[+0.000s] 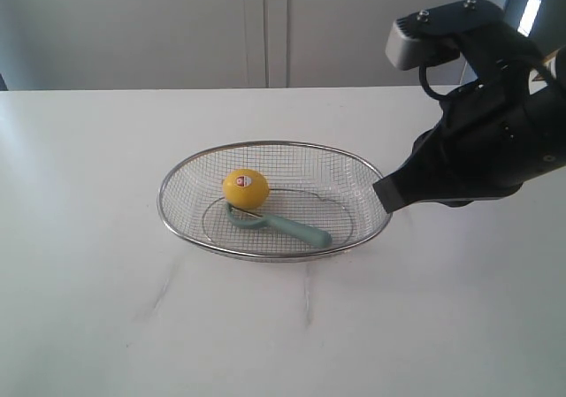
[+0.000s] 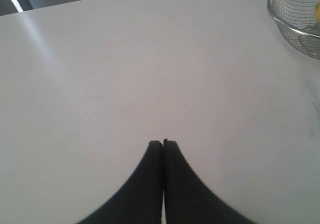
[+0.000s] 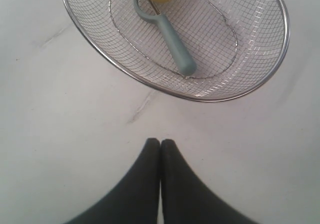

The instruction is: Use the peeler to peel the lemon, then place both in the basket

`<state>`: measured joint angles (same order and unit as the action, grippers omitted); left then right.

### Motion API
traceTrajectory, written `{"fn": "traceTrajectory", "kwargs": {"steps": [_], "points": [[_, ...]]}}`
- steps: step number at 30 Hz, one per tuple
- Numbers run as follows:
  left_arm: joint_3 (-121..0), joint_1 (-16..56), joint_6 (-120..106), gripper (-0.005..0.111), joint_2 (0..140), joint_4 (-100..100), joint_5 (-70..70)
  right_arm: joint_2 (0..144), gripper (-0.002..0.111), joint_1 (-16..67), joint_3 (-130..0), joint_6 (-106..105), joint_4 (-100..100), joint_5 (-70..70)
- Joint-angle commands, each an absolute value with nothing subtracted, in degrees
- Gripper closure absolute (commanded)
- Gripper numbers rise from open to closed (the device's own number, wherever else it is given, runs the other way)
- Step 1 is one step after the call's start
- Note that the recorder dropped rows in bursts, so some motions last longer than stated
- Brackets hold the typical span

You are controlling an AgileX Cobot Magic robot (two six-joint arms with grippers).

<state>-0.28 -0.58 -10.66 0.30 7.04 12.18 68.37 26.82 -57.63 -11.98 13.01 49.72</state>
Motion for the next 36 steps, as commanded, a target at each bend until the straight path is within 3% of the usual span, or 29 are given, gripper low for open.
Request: {"fn": "traceTrajectory", "kwargs": {"steps": [1, 30, 36], "points": [[0.00, -2.66, -10.25, 0.107, 0.00, 6.94, 12.15, 68.04, 0.108, 26.90, -57.45, -11.96, 12.97, 49.67], [0.00, -0.59, -10.25, 0.107, 0.00, 1.39, 12.05, 67.62, 0.108, 26.90, -57.45, -11.96, 13.09, 49.74], [0.00, -0.59, -10.25, 0.107, 0.00, 1.76, 13.26, 62.15, 0.108, 26.90, -57.45, -11.96, 13.09, 49.64]]}}
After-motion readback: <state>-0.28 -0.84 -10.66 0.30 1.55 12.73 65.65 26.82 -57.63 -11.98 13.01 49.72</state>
